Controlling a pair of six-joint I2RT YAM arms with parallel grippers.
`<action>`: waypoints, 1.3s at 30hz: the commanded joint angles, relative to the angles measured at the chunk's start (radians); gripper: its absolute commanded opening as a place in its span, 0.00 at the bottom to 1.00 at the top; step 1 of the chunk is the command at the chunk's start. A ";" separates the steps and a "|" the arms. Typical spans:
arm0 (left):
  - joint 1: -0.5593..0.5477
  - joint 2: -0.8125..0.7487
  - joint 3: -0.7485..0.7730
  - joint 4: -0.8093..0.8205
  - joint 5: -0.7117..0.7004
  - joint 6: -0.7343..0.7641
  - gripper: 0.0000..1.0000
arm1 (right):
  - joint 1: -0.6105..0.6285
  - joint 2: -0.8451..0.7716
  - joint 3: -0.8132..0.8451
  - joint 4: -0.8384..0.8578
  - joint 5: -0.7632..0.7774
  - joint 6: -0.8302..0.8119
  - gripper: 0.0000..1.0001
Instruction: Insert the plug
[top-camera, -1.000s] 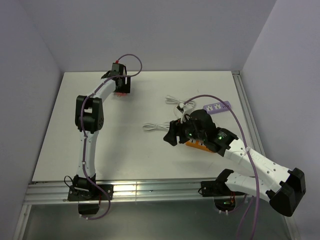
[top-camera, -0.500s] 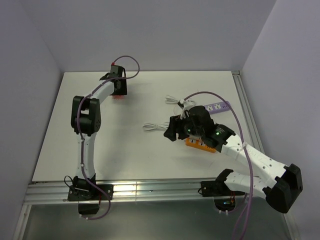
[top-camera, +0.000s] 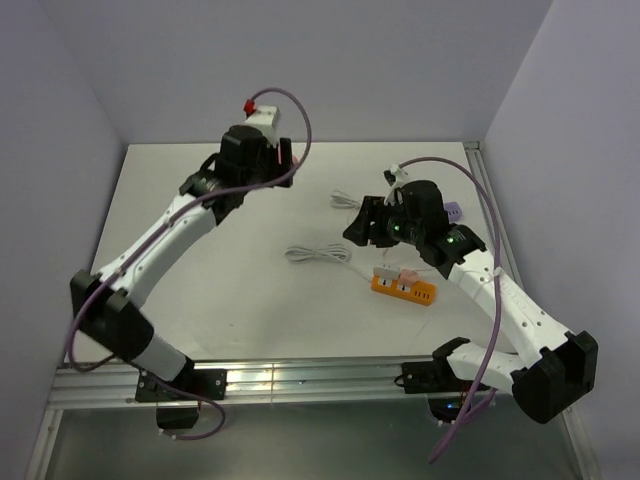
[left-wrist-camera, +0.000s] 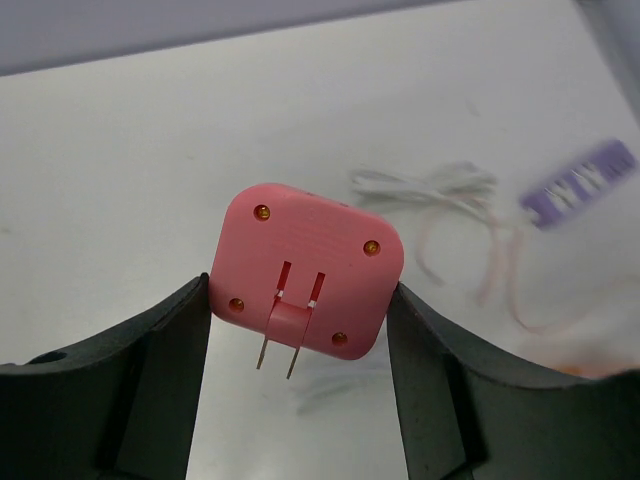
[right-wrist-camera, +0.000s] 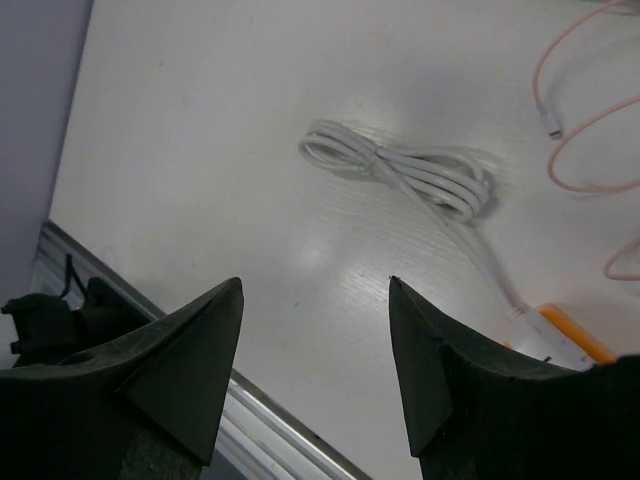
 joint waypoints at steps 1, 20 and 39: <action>-0.091 -0.187 -0.178 0.087 0.165 0.037 0.00 | -0.016 0.006 0.083 -0.015 -0.091 0.051 0.67; -0.404 -0.430 -0.465 0.274 0.141 0.124 0.00 | -0.065 0.091 0.293 -0.165 -0.328 0.226 0.50; -0.518 -0.371 -0.427 0.250 0.101 0.150 0.01 | -0.059 0.120 0.232 -0.208 -0.450 0.160 0.38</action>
